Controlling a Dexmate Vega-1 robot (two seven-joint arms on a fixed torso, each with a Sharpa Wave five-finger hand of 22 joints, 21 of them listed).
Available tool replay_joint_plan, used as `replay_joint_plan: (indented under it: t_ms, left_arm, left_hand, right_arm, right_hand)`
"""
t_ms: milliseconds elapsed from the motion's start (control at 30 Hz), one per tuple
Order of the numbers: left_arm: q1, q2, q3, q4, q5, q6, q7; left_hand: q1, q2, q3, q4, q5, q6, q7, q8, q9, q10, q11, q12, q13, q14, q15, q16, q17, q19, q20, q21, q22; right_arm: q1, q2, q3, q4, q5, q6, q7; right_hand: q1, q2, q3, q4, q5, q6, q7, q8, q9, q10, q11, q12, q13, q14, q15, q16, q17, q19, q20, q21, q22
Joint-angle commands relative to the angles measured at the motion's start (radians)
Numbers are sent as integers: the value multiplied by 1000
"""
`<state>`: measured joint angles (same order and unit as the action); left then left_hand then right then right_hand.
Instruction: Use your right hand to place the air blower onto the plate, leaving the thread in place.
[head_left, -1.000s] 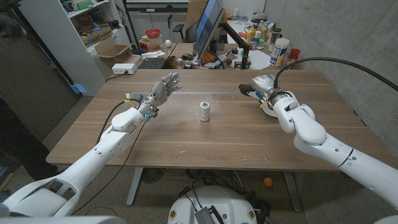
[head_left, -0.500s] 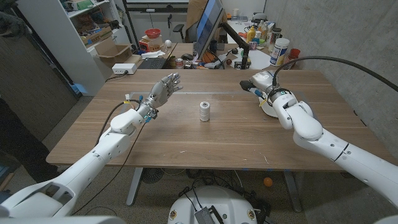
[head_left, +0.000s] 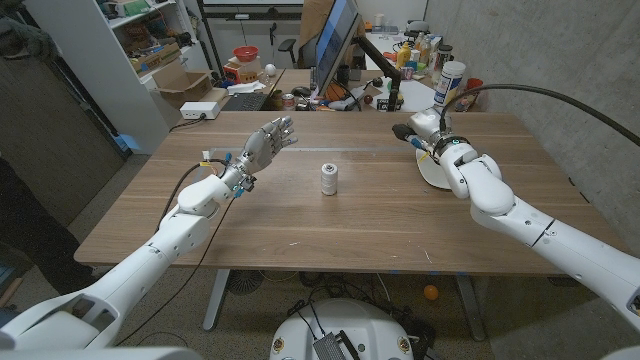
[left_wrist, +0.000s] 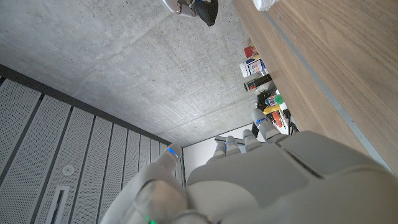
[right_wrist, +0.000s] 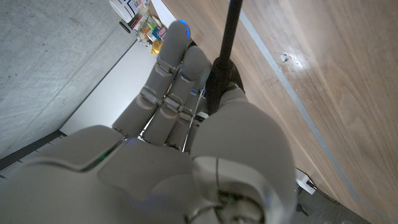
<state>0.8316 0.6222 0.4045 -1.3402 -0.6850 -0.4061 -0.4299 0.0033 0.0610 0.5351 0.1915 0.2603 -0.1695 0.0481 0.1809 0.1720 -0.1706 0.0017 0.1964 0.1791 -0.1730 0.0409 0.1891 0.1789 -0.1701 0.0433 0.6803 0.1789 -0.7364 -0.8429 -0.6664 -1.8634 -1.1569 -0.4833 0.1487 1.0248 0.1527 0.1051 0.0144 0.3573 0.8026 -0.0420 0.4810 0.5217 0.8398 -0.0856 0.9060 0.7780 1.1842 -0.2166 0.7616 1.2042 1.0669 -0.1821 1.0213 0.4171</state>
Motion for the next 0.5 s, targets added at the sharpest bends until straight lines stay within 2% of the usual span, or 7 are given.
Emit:
replay_joint_plan:
  t_ms: [33, 500]
  left_arm:
    - [13, 6, -2, -16, -8, -5, -6]
    - [20, 17, 0, -36, -2, 2, 0]
  left_hand:
    - [-2, 118, -6, 0, 3, -1, 1, 3, 4, -24, 4, 3, 3, 1, 3, 5, 3, -42, 3, -1, 4]
    - [-2, 119, -7, 0, 4, -1, 1, 2, 4, -23, 2, 3, 3, 1, 3, 4, 3, -41, 4, -3, 4]
  right_arm:
    - [47, 24, -36, 85, -60, -65, 8]
    - [48, -5, -40, 128, -48, -133, 90]
  right_hand:
    - [15, 0, 2, 7, -6, 13, -18, 7, 5, 5, -5, -2, 6, 1, -2, -7, 2, -6, -34, 9, -2]
    - [22, 1, 0, 11, -6, 15, -21, 10, 4, 8, -7, -6, 7, 7, -2, -10, 9, -12, -34, 21, -8]
